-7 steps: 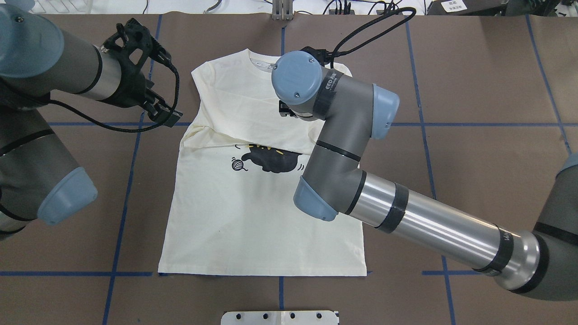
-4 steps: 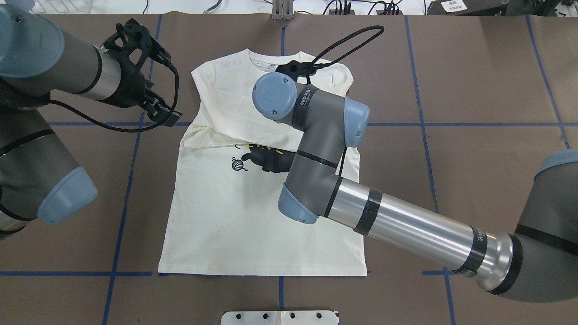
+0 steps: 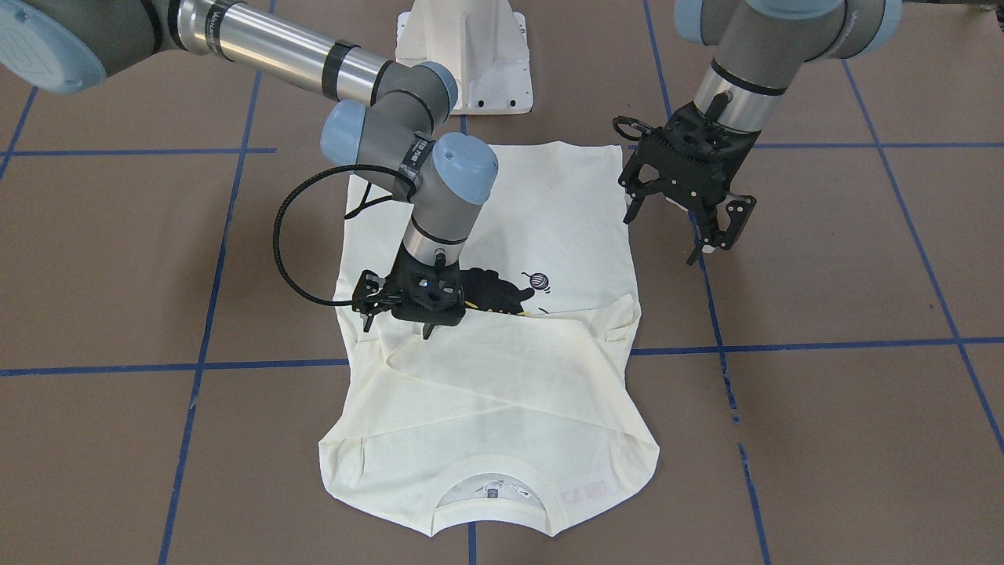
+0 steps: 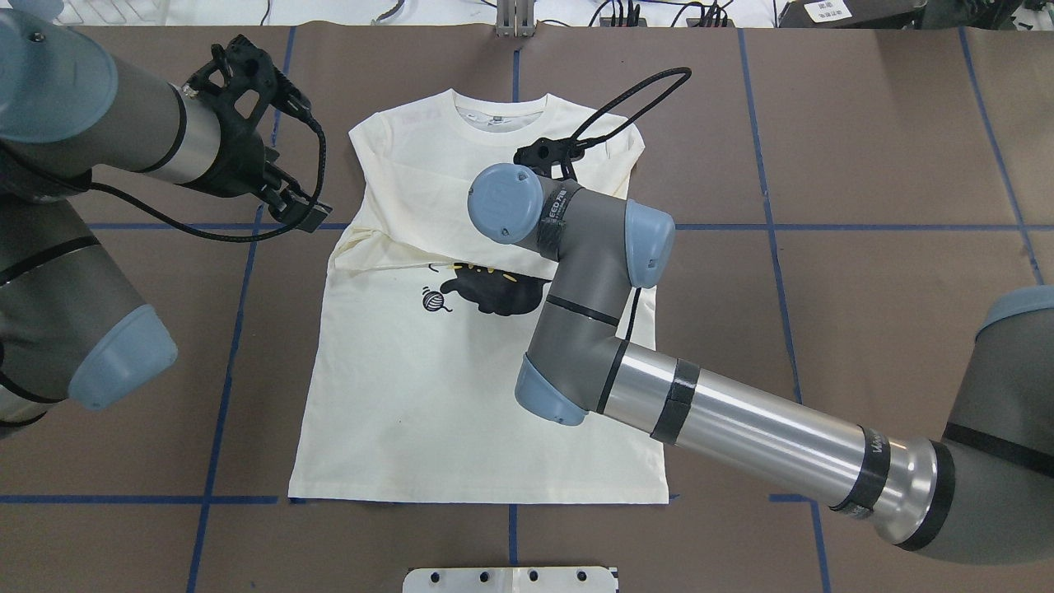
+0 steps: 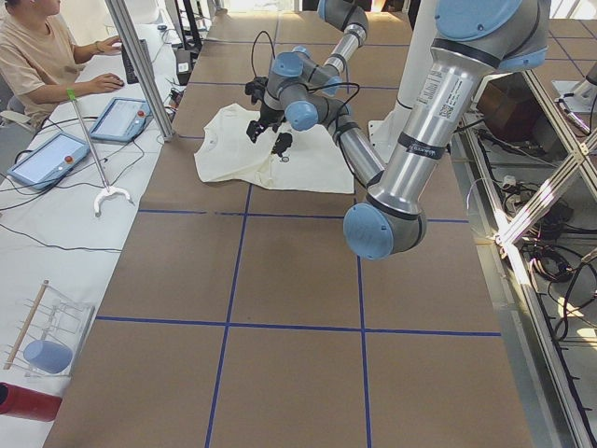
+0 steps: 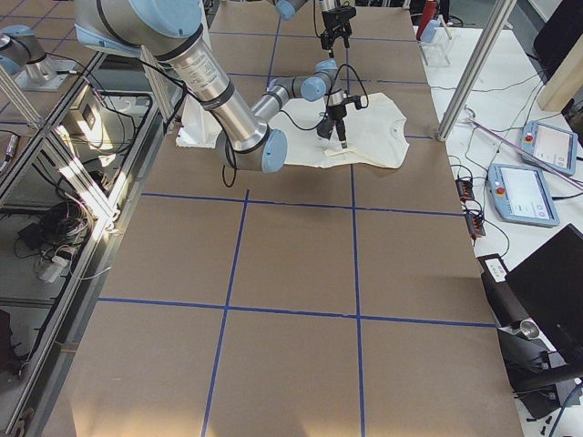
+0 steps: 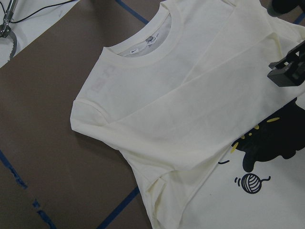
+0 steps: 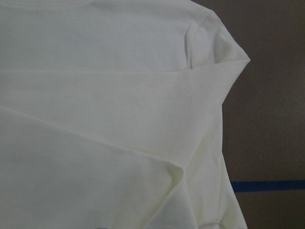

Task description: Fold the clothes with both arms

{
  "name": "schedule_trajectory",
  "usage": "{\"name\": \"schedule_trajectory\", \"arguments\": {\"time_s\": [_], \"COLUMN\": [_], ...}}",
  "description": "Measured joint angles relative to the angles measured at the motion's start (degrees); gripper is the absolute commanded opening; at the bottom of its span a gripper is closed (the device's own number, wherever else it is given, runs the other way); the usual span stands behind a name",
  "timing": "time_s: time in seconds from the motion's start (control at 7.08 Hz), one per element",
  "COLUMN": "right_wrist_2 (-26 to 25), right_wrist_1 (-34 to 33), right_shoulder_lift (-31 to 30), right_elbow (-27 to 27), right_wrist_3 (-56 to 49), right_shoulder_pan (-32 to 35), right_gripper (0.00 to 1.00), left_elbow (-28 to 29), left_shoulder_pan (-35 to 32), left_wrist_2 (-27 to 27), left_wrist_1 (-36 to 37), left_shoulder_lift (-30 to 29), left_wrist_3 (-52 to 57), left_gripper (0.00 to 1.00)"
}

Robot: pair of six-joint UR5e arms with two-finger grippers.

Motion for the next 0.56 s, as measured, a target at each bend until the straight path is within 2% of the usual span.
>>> {"name": "schedule_trajectory", "arguments": {"time_s": [0.28, 0.56], "right_wrist_2": [-0.7, -1.9], "right_wrist_1": [-1.6, -3.5], "right_shoulder_lift": [-0.6, -4.8], "right_elbow": [0.6, 5.0], "right_wrist_3": [-1.3, -5.9], "right_shoulder_pan": [-0.1, -0.1], "right_gripper": [0.91, 0.91], "left_elbow": [-0.1, -0.3], "left_shoulder_pan": [0.0, 0.1], "left_wrist_2": [0.0, 0.0], "left_wrist_1": [-0.1, 0.0], "left_shoulder_lift": [0.0, 0.1], "left_wrist_3": [0.0, -0.1], "left_gripper": [1.00, 1.00]}}
